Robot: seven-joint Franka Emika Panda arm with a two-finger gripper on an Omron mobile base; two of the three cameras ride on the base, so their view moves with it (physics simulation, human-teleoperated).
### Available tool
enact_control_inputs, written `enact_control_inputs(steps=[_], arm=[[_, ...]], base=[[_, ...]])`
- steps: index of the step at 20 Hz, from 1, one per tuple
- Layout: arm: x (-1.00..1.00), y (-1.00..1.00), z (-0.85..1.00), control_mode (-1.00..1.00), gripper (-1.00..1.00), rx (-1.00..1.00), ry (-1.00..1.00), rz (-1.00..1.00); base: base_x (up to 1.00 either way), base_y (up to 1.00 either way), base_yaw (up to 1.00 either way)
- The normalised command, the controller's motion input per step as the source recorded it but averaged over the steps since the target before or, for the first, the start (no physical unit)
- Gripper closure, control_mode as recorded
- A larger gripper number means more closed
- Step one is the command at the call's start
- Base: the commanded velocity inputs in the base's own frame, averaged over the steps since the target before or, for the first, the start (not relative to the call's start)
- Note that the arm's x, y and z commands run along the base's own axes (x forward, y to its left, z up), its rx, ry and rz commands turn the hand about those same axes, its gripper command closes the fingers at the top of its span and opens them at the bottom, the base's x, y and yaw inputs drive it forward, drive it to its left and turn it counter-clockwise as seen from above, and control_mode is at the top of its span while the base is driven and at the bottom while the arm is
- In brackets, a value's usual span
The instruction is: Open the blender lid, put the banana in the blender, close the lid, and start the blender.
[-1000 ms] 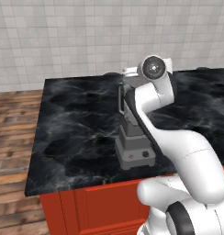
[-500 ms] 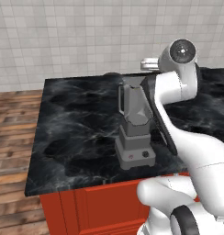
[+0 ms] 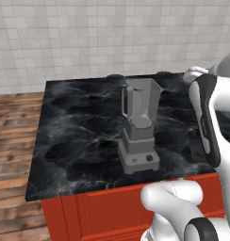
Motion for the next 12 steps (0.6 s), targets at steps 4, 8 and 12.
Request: enact_control_inputs(steps=[4,8,12], arm=[[-0.24,-0.97,-0.62,-1.00,-1.00,0.15,0.19,-0.06],[-0.05,-0.77,-0.90,-1.00,-1.00,0.06,0.27,-0.02],[0.00,-0.51,-1.00,-1.00,-1.00,0.01,0.26,0.00]], base=[[0.00,0.00,0.00],[0.00,0.00,0.00],[0.00,0.00,0.00]])
